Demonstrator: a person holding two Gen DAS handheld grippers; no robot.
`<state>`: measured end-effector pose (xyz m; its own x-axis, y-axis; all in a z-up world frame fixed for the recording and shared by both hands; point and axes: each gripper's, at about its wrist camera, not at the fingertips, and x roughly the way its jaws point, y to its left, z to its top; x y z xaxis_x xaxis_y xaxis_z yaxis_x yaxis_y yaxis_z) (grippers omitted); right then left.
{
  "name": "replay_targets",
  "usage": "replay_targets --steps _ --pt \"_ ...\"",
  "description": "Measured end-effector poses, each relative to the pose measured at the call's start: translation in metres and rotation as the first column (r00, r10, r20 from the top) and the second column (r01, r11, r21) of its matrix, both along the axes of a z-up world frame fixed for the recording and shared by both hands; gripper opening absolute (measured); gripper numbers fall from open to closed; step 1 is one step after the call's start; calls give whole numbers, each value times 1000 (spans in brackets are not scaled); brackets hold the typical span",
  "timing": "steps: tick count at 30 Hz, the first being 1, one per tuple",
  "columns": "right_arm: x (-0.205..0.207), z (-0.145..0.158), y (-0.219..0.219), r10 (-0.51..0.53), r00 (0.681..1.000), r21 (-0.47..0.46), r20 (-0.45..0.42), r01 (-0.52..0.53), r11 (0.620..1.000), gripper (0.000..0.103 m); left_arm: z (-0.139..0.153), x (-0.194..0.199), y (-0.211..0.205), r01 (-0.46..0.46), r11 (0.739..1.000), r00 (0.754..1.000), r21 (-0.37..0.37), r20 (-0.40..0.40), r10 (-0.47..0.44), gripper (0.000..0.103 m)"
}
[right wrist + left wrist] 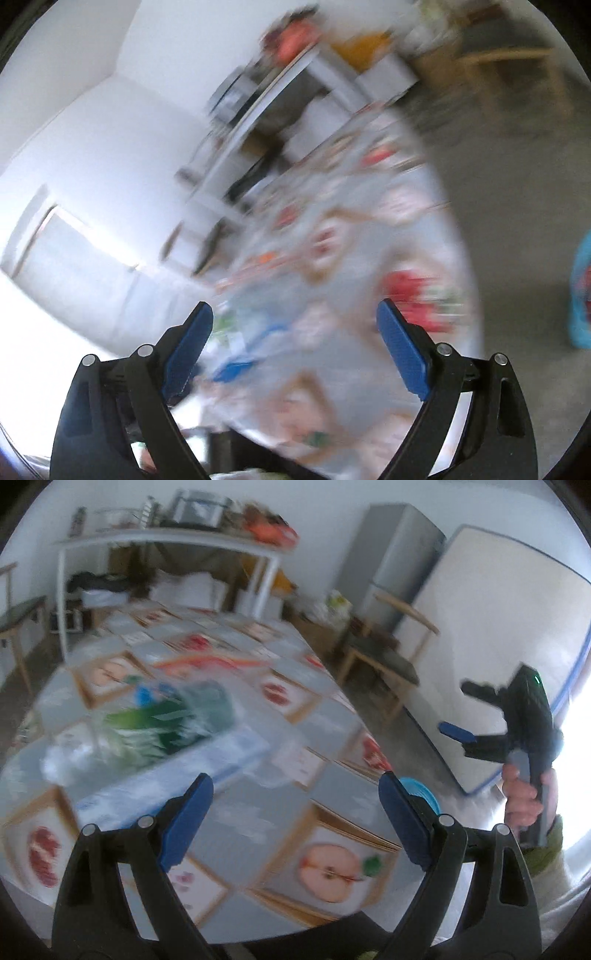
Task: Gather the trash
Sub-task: 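Move both tools back over the table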
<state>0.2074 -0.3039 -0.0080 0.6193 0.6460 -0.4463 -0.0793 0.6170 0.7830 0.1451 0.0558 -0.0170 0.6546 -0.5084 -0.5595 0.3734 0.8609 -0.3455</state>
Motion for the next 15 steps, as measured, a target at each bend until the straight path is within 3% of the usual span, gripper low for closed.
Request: replay_targets --steps 3,5,8,15 --pt "62 -4 53 127 986 84 -110 -118 990 88 1 2 20 -43 999 999 -22 12 43 87" --pt "97 -13 77 160 971 118 -177 -141 983 87 -1 1 31 -69 997 998 -42 9 70 87" --pt "144 -38 96 161 939 138 -305 -124 983 84 -5 0 46 -93 993 996 -73 2 93 87" --pt "198 -91 113 151 866 156 -478 -85 984 77 -16 -2 62 -103 989 995 -105 -1 103 85"
